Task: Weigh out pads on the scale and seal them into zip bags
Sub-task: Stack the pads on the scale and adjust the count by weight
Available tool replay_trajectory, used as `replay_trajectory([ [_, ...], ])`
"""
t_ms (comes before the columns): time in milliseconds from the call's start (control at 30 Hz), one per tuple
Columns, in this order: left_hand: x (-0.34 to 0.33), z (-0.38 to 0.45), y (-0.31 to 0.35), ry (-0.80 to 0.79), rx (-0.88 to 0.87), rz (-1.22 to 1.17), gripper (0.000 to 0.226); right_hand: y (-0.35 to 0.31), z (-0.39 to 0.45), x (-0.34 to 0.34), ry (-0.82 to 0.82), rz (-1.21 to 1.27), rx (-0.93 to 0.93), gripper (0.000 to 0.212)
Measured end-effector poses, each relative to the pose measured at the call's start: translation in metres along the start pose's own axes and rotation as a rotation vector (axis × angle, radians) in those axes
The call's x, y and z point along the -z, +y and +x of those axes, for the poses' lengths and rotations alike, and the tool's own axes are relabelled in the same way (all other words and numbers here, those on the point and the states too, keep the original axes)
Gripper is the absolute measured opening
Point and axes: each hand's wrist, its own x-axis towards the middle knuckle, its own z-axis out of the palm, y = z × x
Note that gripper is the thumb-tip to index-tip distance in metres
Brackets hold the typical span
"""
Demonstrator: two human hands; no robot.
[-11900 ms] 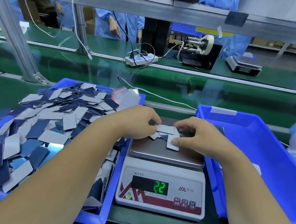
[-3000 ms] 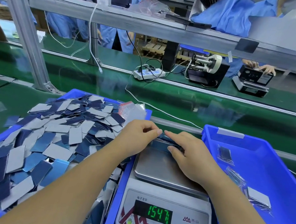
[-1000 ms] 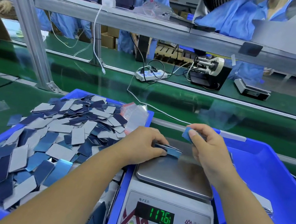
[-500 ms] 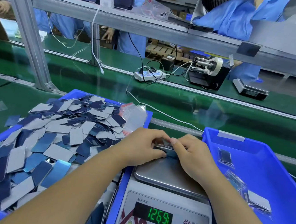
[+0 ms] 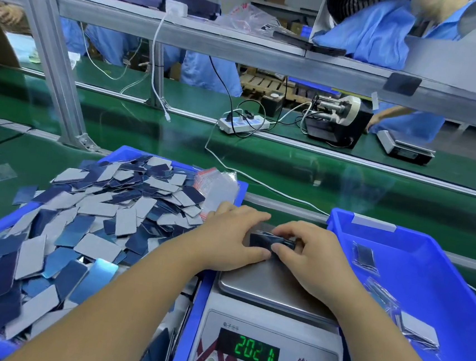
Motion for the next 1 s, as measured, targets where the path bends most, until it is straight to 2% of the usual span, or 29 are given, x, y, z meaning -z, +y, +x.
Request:
replay_trajectory([
  [67,0.0,-0.006,0.001,-0.145,0.06,0.002,0.087,0.0,0.0,-0.001,0.009,0.008,-0.008,0.019],
  [133,-0.003,-0.009,0.005,-0.236,0.073,-0.004,0.094,-0.001,0.0,-0.002,0.006,0.014,-0.01,0.022],
  [333,-0.012,-0.009,0.019,-0.228,0.0,0.051,0.095,-0.006,0.001,-0.007,0.006,0.023,-0.01,0.027],
  [500,-0.007,-0.009,0.019,-0.192,-0.011,0.027,0.094,-0.004,0.002,-0.004,0.104,0.007,-0.038,0.022],
  [700,-0.009,-0.008,0.017,-0.286,0.001,0.21,0.088,0.003,0.002,-0.006,0.043,0.017,-0.101,0.04],
  [800,-0.008,-0.005,0.015,-0.211,-0.02,0.151,0.085,0.004,0.002,-0.007,0.045,0.003,-0.089,0.037],
  [867,-0.001,0.0,0.008,-0.023,0.003,0.012,0.074,0.005,0.002,-0.007,0.051,-0.005,-0.079,0.037],
  [933,0.009,0.008,-0.006,0.204,0.121,-0.05,0.053,0.006,0.001,-0.007,0.055,0.046,-0.081,0.036],
  [1000,0.017,0.014,-0.027,0.3,0.325,0.03,0.037,0.004,0.0,-0.007,0.044,0.127,-0.071,0.036],
])
